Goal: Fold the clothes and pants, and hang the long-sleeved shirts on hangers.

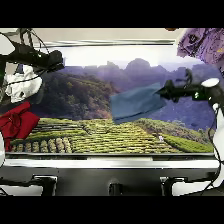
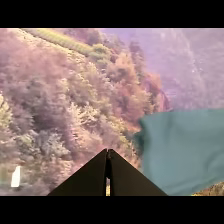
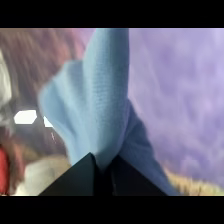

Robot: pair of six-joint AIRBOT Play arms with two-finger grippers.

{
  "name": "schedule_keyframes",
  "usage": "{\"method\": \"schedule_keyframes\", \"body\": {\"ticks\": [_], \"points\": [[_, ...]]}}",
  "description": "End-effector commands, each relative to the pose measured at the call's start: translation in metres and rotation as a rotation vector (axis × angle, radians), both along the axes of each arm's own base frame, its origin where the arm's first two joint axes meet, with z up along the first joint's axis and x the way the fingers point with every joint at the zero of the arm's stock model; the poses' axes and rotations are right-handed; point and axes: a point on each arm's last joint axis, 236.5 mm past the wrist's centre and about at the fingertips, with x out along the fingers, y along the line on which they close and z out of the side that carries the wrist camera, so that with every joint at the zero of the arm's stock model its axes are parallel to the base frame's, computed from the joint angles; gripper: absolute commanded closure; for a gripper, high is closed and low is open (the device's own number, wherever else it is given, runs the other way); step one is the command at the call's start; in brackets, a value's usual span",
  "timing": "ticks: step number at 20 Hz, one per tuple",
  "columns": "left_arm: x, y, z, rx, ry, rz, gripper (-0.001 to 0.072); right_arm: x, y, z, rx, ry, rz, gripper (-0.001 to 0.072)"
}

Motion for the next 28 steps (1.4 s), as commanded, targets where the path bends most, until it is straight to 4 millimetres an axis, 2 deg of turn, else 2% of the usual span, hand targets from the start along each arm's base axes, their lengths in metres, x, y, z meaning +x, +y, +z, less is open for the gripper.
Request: {"method": "schedule_keyframes", "body": {"ticks": [1,3,5,8,10,12,16,19,21,24,28], "points": [[0.000,0.000,-0.001,0.001,0.001,0.000,0.0682,0.035,-0.034,0.059,-0.133,-0.101,-0.100,0.0682],[0.000,0.000,-0.001,0.001,0.001,0.001,0.0683,0.046,-0.054,0.087,-0.195,-0.150,-0.155,0.0681],[0.000,0.000,-0.001,0.001,0.002,0.000,0.0682,0.052,-0.084,0.114,-0.216,-0.188,-0.236,0.0681],[0.000,0.000,-0.001,0.001,0.004,0.000,0.0682,0.052,-0.138,0.147,-0.227,-0.239,-0.360,0.0682],[0.000,0.000,-0.001,0.001,0.004,0.000,0.0682,0.043,-0.180,0.157,-0.256,-0.246,-0.436,0.0682],[0.000,0.001,-0.001,0.004,0.002,-0.002,0.0682,0.027,-0.218,0.154,-0.293,-0.212,-0.499,0.0682],[0.000,0.001,-0.001,0.004,0.002,-0.002,0.0683,-0.020,-0.292,0.130,-0.395,-0.070,-0.620,0.0682],[0.000,0.001,-0.001,0.004,0.003,-0.001,0.0683,-0.068,-0.331,0.093,-0.454,0.098,-0.666,0.0682],[0.000,0.001,-0.001,0.004,0.003,-0.001,0.0682,-0.097,-0.338,0.063,-0.436,0.193,-0.690,0.0682],[0.000,0.001,-0.001,0.004,0.003,-0.002,0.0682,-0.152,-0.333,0.016,-0.493,0.348,-0.704,0.0681],[0.000,0.001,-0.001,0.003,0.003,-0.002,0.0683,-0.205,-0.304,-0.027,-0.498,0.484,-0.745,0.0682]]}}
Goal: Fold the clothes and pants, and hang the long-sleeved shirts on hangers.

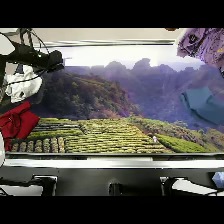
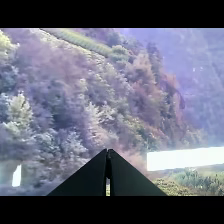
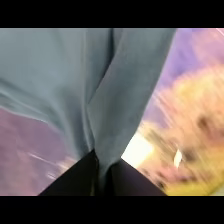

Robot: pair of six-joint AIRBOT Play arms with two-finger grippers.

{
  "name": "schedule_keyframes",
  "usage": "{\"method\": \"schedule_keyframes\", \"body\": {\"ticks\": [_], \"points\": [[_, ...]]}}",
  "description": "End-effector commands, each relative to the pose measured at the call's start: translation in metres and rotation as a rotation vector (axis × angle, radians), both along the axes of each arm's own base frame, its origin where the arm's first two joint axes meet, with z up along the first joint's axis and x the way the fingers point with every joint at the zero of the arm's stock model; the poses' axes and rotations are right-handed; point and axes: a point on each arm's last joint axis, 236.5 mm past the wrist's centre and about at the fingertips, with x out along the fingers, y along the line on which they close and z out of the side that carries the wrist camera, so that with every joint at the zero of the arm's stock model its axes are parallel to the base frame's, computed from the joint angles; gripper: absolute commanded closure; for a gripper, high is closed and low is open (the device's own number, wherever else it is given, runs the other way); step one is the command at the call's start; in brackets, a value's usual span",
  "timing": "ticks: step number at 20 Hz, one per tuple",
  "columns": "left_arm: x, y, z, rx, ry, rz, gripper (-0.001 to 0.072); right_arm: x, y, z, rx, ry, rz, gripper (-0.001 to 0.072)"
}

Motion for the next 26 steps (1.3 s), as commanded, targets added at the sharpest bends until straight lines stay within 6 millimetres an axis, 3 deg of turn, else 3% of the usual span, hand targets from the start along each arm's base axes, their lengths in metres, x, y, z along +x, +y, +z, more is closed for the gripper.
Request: {"method": "schedule_keyframes", "body": {"ticks": [1,5,10,15,24,26], "points": [[0.000,0.000,0.000,0.000,0.001,0.001,0.0682,-0.058,0.019,-0.042,0.010,0.143,-0.069,0.0682],[0.000,0.000,0.000,0.000,0.001,0.001,0.0683,-0.105,0.034,-0.073,0.018,0.290,-0.088,0.0681],[0.000,0.000,0.000,0.000,0.001,0.000,0.0682,-0.140,0.044,-0.092,0.037,0.426,-0.097,0.0681],[0.000,-0.001,0.000,0.000,0.001,-0.001,0.0682,-0.162,0.043,-0.090,0.030,0.516,-0.131,0.0681],[0.000,-0.001,0.000,-0.001,0.001,-0.001,0.0682,-0.184,0.044,-0.085,0.029,0.612,-0.145,0.0675],[0.000,-0.001,0.000,0.000,0.001,-0.001,0.0682,-0.188,0.048,-0.084,0.043,0.627,-0.151,0.0548]]}}
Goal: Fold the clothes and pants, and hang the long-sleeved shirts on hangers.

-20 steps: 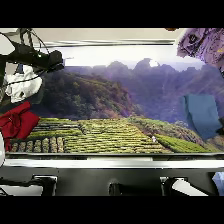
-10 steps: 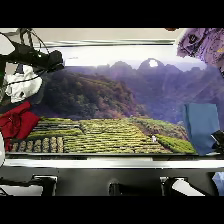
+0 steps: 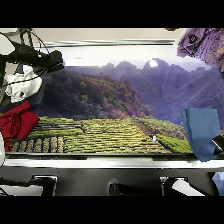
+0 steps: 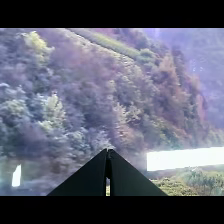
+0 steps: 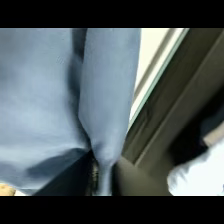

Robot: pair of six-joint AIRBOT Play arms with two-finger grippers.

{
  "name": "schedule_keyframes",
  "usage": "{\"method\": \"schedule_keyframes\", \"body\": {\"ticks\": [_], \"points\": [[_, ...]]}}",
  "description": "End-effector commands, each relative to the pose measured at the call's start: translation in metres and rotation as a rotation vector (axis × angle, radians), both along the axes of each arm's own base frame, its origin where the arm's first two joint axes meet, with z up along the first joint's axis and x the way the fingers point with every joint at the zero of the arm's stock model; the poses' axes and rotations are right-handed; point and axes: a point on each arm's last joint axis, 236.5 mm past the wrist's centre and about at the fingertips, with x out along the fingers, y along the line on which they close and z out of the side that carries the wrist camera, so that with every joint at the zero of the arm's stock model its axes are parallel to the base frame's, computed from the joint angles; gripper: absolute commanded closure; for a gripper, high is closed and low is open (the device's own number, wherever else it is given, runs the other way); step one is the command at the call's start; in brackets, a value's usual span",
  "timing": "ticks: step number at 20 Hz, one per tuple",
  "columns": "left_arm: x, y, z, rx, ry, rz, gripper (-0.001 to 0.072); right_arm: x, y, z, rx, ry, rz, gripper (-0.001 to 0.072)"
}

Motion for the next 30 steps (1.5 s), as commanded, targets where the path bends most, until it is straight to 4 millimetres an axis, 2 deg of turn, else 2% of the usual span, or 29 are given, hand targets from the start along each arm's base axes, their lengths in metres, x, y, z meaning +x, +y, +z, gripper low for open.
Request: {"method": "schedule_keyframes", "body": {"ticks": [1,2,4,5,6,7,8,10,11,13,15,16,17,18,20,21,23,26,28,30], "points": [[0.000,0.000,-0.001,0.001,0.001,-0.001,0.0682,-0.009,0.006,0.002,0.021,0.037,-0.014,0.0482],[0.000,0.000,0.000,0.000,0.001,-0.001,0.0682,-0.011,0.008,0.003,0.032,0.048,-0.017,0.0445],[0.000,0.000,0.000,0.000,0.001,-0.001,0.0682,-0.014,0.015,0.007,0.060,0.063,-0.023,0.0433],[0.000,0.000,-0.001,0.000,0.001,-0.001,0.0682,-0.010,0.016,0.011,0.060,0.044,-0.027,0.0398],[0.000,0.000,0.000,0.000,0.001,-0.001,0.0682,0.005,0.015,0.018,0.049,-0.026,-0.034,0.0347],[0.000,0.000,0.000,0.000,0.001,-0.001,0.0682,0.030,0.011,0.028,0.029,-0.136,-0.032,0.0350],[0.000,0.000,0.000,0.000,0.002,-0.001,0.0682,0.066,0.007,0.045,0.007,-0.302,-0.017,0.0355],[-0.004,0.000,-0.002,0.005,0.016,-0.004,0.0683,0.149,0.015,0.096,-0.014,-0.656,0.085,0.0470],[-0.007,0.001,-0.003,0.008,0.029,-0.007,0.0682,0.182,0.030,0.121,-0.012,-0.774,0.181,0.0476],[-0.022,0.003,-0.006,0.023,0.080,-0.024,0.0683,0.233,0.078,0.157,-0.011,-0.894,0.424,0.0555],[-0.036,0.004,0.001,0.057,0.079,-0.078,0.0683,0.268,0.143,0.182,-0.003,-0.967,0.651,0.0597],[-0.039,0.006,0.012,0.069,0.047,-0.093,0.0684,0.280,0.174,0.191,0.005,-1.000,0.733,0.0605],[-0.042,0.012,0.021,0.089,0.021,-0.078,0.0684,0.289,0.205,0.198,0.020,-1.030,0.809,0.0622],[-0.045,0.020,0.030,0.118,-0.004,-0.061,0.0683,0.293,0.239,0.201,0.043,-1.053,0.888,0.0677],[-0.056,0.033,0.041,0.158,-0.031,-0.036,0.0684,0.290,0.296,0.200,0.070,-1.051,1.053,0.0680],[-0.062,0.040,0.042,0.187,-0.041,-0.035,0.0684,0.284,0.318,0.197,0.073,-1.029,1.136,0.0680],[-0.072,0.051,0.043,0.232,-0.067,-0.034,0.0684,0.273,0.350,0.191,0.053,-0.987,1.294,0.0680],[-0.080,0.053,0.041,0.243,-0.111,-0.041,0.0683,0.266,0.372,0.189,0.016,-0.960,1.417,0.0680],[-0.077,0.053,0.041,0.239,-0.136,-0.034,0.0683,0.266,0.374,0.189,0.007,-0.959,1.453,0.0680],[-0.077,0.053,0.041,0.238,-0.136,-0.033,0.0682,0.267,0.368,0.188,-0.026,-0.942,1.476,0.0679]]}}
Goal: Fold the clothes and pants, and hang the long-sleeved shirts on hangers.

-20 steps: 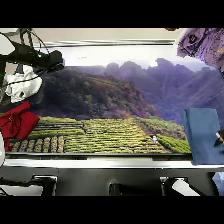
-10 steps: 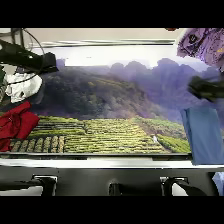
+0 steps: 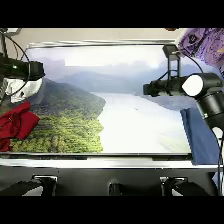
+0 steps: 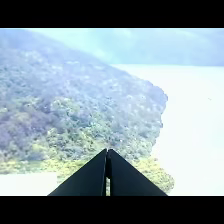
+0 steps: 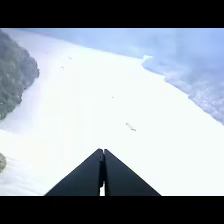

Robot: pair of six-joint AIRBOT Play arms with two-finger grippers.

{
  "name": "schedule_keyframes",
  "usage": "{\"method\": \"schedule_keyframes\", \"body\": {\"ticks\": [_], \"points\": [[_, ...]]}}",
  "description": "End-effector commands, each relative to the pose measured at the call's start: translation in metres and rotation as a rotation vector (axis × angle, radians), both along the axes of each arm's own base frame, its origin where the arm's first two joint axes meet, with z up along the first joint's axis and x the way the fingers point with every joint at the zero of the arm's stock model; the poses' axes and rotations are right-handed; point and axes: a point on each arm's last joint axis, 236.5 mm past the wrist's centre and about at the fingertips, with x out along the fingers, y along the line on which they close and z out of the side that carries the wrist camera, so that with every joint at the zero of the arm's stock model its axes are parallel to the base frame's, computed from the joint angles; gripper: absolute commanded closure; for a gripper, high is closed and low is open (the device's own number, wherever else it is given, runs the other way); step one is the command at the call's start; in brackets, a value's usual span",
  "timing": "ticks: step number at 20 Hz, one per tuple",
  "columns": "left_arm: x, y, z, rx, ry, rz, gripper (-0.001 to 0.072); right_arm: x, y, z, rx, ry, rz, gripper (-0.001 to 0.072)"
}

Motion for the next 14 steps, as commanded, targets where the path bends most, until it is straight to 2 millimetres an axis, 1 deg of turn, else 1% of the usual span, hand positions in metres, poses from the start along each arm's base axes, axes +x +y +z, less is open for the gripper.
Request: {"method": "schedule_keyframes", "body": {"ticks": [1,3,14], "points": [[-0.0009,0.0029,0.0004,0.011,-0.022,0.001,0.0682,-0.0001,0.0012,-0.0004,-0.080,-0.031,0.049,0.0679],[0.0001,0.0027,-0.0004,0.011,-0.022,0.001,0.0682,0.0000,-0.0021,-0.0015,-0.099,-0.032,0.050,0.0679],[0.0007,0.0025,-0.0017,0.011,-0.018,0.001,0.0682,0.0004,-0.0020,-0.0012,-0.099,-0.034,0.050,0.0679]]}}
